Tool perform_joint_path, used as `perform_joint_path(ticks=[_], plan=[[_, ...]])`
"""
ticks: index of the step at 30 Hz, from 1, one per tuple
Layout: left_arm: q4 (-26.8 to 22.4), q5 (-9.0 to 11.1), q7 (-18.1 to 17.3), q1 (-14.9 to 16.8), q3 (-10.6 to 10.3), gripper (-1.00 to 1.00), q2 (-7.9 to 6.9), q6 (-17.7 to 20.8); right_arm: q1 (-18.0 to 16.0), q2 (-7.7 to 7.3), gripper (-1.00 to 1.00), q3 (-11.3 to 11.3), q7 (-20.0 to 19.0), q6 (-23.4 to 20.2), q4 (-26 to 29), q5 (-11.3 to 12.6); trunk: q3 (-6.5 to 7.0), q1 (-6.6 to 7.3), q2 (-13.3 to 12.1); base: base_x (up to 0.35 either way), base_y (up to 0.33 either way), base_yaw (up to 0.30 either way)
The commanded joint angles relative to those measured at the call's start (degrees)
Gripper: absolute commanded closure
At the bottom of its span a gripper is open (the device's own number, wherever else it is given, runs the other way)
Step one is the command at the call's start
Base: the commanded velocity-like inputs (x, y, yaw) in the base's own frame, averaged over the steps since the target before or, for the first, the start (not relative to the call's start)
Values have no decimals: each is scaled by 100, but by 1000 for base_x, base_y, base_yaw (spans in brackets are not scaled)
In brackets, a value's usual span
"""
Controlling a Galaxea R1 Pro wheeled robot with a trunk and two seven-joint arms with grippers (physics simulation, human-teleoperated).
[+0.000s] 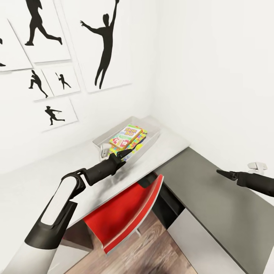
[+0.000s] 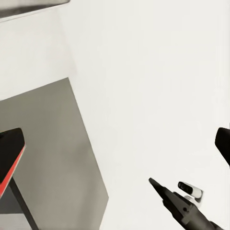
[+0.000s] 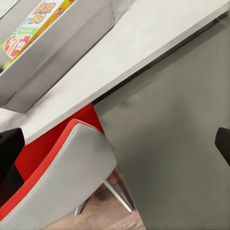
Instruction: Put all the toys in the child's room - the three board games (two on the bed and one on the table), the two jigsaw puzzles on the table, and the tennis ball on the table - inside the toy box on the table in the child's room.
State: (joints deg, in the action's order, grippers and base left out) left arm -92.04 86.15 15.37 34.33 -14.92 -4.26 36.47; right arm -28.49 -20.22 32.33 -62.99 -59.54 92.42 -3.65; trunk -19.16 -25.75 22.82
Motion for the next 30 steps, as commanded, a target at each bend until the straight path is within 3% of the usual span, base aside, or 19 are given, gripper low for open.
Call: perform_joint_path(ticks=[1, 22, 30], plan=[[-7, 60, 43, 2, 1, -100, -6, 0, -7, 0, -100, 5, -46, -37, 4, -39, -1, -4, 10, 0, 0, 0], [-7, 60, -1, -22, 30, -100, -52, 1, -7, 0, -100, -93, -46, -34, 4, -41, 196, -4, 10, -3, 0, 0], [-7, 60, -8, -22, 32, -100, -80, 1, -7, 0, -100, -115, -46, -34, 4, -43, 271, -4, 10, -160, 0, 0]])
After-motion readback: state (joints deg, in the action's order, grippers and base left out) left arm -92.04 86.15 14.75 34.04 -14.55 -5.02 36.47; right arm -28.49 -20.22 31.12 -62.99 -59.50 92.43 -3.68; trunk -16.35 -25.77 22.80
